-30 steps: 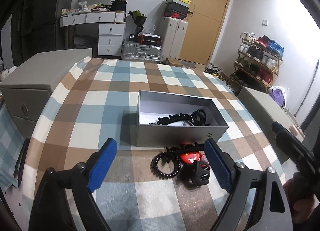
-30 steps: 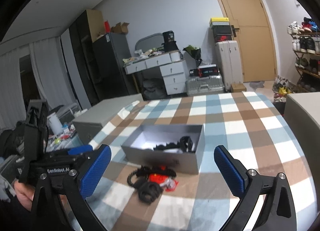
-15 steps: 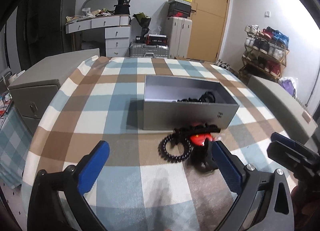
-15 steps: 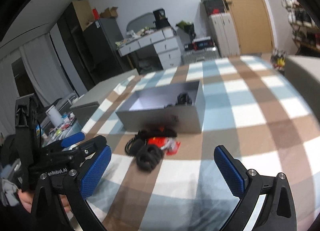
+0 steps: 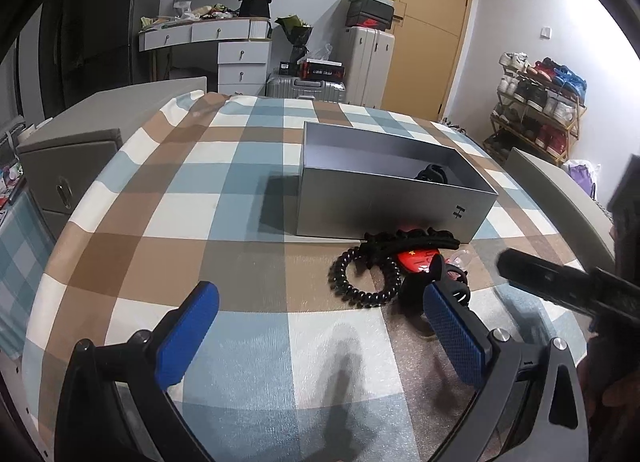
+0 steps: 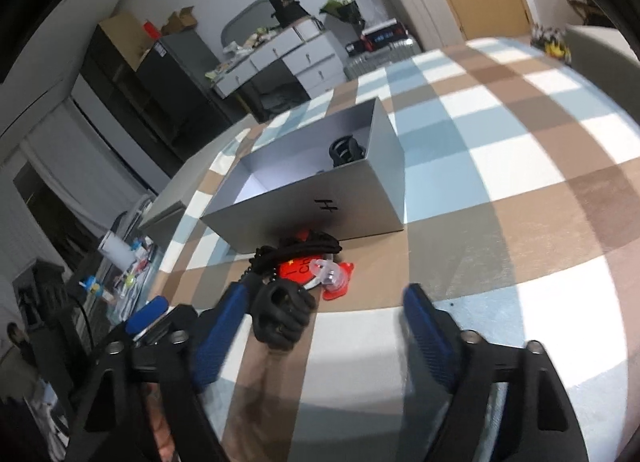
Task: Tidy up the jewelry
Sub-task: 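Grasp the second red-based clear ring holder with the right tool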
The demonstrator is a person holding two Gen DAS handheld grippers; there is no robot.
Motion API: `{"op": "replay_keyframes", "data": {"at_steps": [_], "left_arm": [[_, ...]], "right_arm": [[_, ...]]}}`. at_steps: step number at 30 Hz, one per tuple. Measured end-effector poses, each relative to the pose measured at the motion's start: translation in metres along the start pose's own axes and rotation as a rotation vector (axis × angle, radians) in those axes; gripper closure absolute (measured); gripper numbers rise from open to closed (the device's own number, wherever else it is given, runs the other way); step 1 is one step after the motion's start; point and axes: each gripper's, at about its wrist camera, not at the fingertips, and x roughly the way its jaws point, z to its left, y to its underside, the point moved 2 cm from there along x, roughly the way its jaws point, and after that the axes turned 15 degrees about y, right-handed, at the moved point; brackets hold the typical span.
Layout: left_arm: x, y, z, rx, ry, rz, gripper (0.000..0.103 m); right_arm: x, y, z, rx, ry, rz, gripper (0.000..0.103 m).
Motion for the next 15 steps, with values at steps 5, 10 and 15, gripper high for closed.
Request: {"op": "replay_keyframes", "data": {"at_steps": [5,10,15], "left_arm": [[0.000,0.002,0.000,-0.006,-0.002,-0.006,0.003],[0.000,0.003,0.001,-0.017,-0.005,-0.010,0.003],[-0.002,0.003,0.000,-0.012,-0.008,-0.024,0.003]], "right_arm": [[0.010,-0.007,0.007,-0.014,0.016,0.006,0.031],[0.020,-0.011,0.014,-0.028,0.028,0.019,0.041],[0.030,-0.012,0.015,-0.027,0.032,0.042,0.067]]}}
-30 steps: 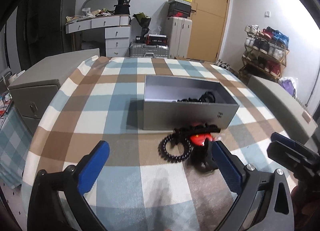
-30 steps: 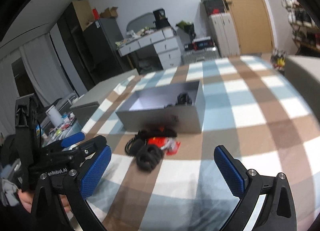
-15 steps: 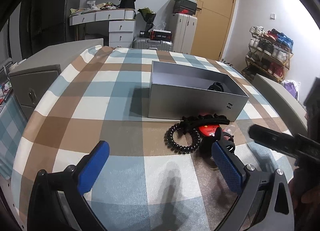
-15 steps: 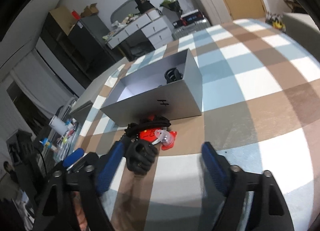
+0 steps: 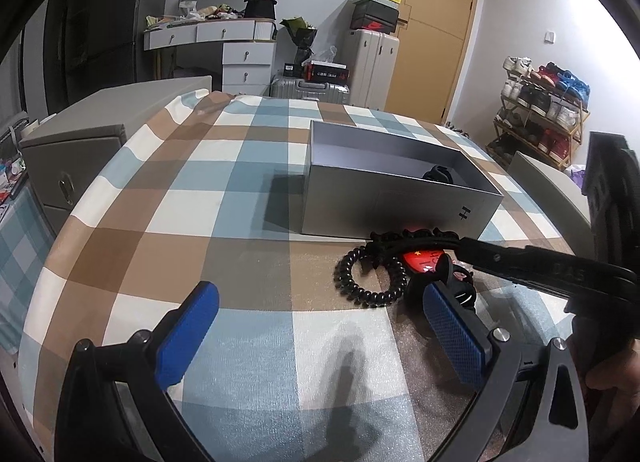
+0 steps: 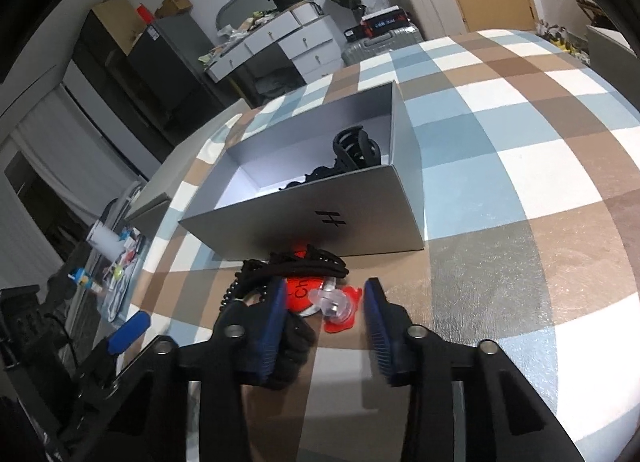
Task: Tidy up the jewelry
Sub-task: 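Grasp the second red-based clear ring holder with the right tool, then grasp the round black claw clip with left tool while right holds ring holder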
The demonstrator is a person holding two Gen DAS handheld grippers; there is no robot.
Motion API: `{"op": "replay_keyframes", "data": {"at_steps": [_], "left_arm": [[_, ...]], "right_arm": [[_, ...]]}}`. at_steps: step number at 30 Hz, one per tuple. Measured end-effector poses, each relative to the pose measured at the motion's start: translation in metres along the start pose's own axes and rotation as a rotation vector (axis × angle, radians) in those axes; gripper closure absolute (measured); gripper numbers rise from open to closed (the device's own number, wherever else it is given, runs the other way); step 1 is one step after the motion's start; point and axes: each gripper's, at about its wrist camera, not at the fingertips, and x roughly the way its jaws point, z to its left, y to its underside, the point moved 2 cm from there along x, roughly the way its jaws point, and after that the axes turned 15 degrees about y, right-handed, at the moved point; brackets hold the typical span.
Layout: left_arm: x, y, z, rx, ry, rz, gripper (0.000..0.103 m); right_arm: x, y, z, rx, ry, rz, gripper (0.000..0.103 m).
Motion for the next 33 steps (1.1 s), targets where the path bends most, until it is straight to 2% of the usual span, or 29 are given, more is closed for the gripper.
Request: {"op": "replay_keyframes", "data": {"at_steps": [3,4,10,17,21,25,33], "left_arm": [[-0.003,0.000,-0.001,0.010,0.007,-0.020,0.003],[-0.002,0.000,-0.002,0.013,0.010,-0.018,0.003],[0.001,-0.001,-0.005,0.033,0.027,-0.004,0.003],[0.002,-0.007,-0.018,0.066,0.102,0.005,0.003],[0.006,-0.011,-0.036,0.129,0.162,0.010,0.003],[0.016,-0.013,-0.052,0.203,0.186,0.042,0.003],[0.036,-0.017,-0.066,0.261,0.197,0.093,0.003]], "right_arm": [[0.004,0.001,-0.002,0.004,0.002,0.013,0.082],[0.003,0.002,-0.002,0.008,-0.013,0.013,0.083],[-0.007,0.002,-0.008,0.018,-0.028,-0.030,0.084],[-0.023,0.001,-0.016,0.025,-0.044,-0.072,0.084],[-0.036,0.002,-0.024,0.030,-0.057,-0.118,0.084],[-0.048,0.007,-0.028,-0.008,-0.044,-0.155,0.084],[-0.060,0.009,-0.044,0.019,-0.040,-0.179,0.084]]}}
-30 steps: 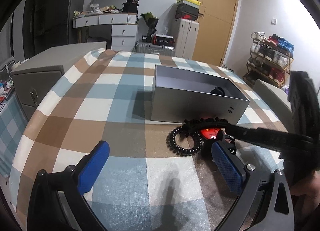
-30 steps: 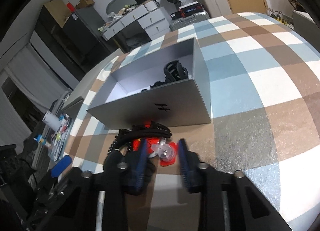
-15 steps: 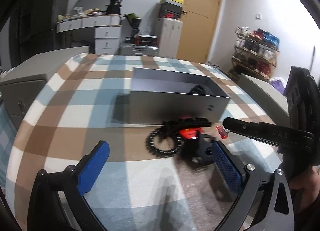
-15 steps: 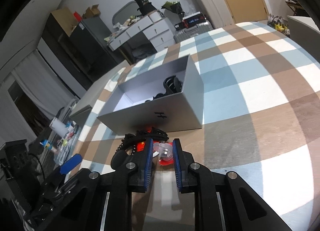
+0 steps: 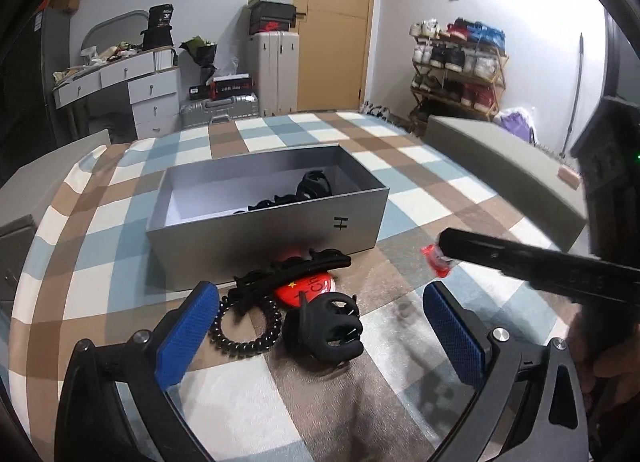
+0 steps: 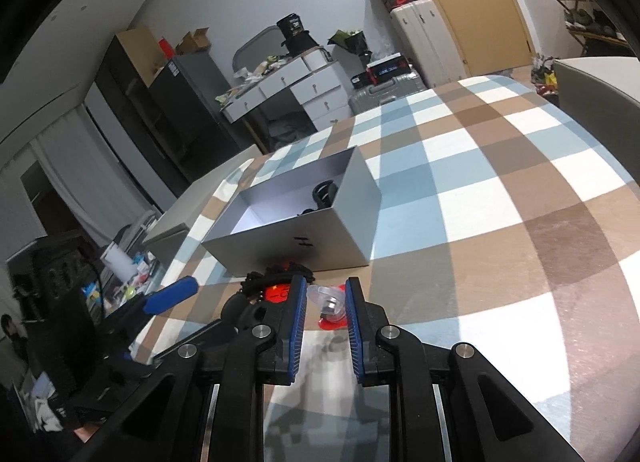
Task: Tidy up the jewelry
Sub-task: 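Grasp the round black claw clip with left tool while right holds ring holder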
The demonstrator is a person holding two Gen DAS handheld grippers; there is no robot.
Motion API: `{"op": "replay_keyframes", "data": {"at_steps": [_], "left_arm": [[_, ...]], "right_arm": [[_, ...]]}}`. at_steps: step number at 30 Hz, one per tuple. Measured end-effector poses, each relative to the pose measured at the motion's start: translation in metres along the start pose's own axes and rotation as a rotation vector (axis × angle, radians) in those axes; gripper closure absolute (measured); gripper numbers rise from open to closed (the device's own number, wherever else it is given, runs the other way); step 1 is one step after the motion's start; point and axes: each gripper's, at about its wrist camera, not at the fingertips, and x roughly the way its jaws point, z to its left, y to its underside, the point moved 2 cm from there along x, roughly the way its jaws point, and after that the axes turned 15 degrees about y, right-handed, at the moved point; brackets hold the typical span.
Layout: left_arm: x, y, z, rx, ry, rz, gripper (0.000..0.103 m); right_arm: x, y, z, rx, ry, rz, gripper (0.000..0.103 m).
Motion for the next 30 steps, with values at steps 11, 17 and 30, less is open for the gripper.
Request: {"op": "replay_keyframes", "data": {"at_steps": [11,17,30], "left_arm": [[0.018,0.005,-0.002,-0.012,0.029,0.107,0.027],[0.024,0.010,0.003,-0.042,0.021,0.157,0.064],[-0.003,-0.006,-0.005,-0.040,0.069,0.071,0.065]], "right_arm": [[-0.002,0.002,-0.007,-0.008,0.008,0.005,0.084],[-0.003,0.002,-0.006,-0.014,0.011,0.005,0.084],[-0.011,-0.004,-0.004,-0.007,-0.009,-0.009,0.084]]}}
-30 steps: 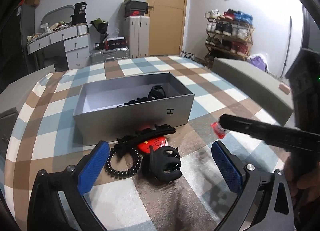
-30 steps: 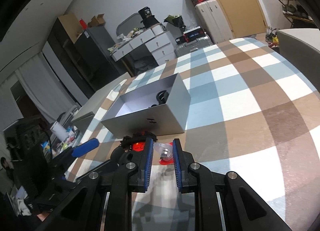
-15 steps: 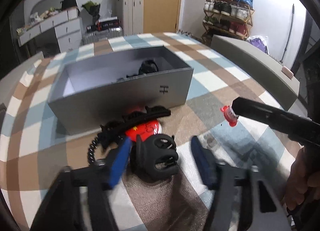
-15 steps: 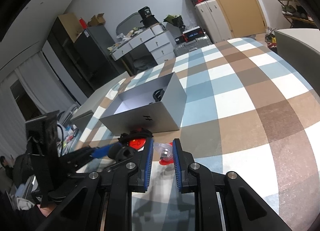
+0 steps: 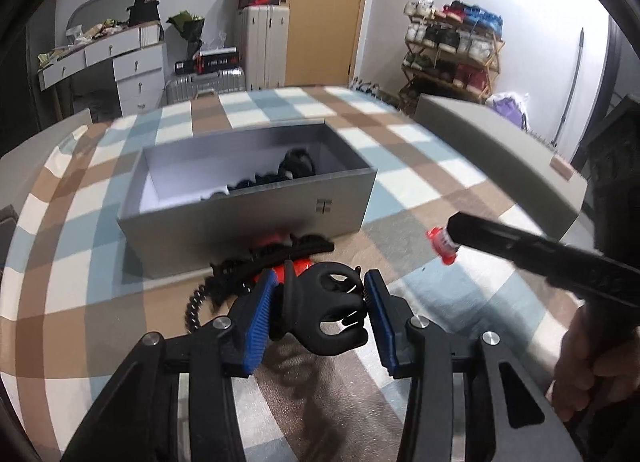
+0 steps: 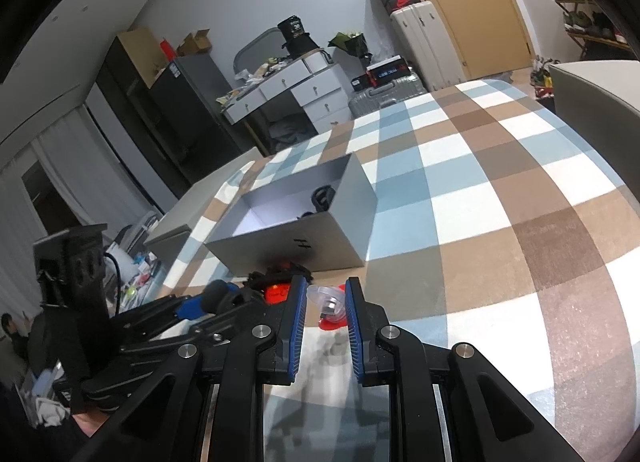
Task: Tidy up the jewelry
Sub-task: 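Grasp the round black claw clip with left tool while right holds ring holder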
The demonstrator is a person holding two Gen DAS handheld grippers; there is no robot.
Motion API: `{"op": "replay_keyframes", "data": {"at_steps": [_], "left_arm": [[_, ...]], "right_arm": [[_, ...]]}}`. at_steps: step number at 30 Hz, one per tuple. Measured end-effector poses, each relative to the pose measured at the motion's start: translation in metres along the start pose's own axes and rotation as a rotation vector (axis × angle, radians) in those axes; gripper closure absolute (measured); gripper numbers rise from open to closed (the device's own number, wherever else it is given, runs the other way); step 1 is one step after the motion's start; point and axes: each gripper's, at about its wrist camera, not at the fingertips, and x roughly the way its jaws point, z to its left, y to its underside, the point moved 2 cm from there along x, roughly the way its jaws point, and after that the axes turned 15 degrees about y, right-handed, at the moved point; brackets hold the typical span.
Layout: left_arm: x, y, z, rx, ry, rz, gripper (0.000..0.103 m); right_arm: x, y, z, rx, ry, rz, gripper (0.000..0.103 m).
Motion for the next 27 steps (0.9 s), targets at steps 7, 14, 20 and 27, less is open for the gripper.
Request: {"op": "replay_keyframes", "data": {"at_steps": [7,14,20,27], "left_arm": [[-0.013,-0.020,0.004,0.003,-0.042,-0.055,0.065],[-0.024,-0.038,0.025,-0.024,-0.057,-0.112,0.064],[-0.033,-0.050,0.037,-0.023,-0.073,-0.155,0.064],[-0.029,-0.061,0.053,-0.030,-0.069,-0.165,0.064]], "right_arm": [[-0.007,-0.023,0.016,-0.028,-0.040,-0.040,0.084],[-0.006,-0.046,0.039,-0.072,-0.076,-0.067,0.084],[0.000,-0.068,0.054,-0.096,-0.109,-0.085,0.084],[0.014,-0.086,0.069,-0.123,-0.143,-0.084,0.084]]}}
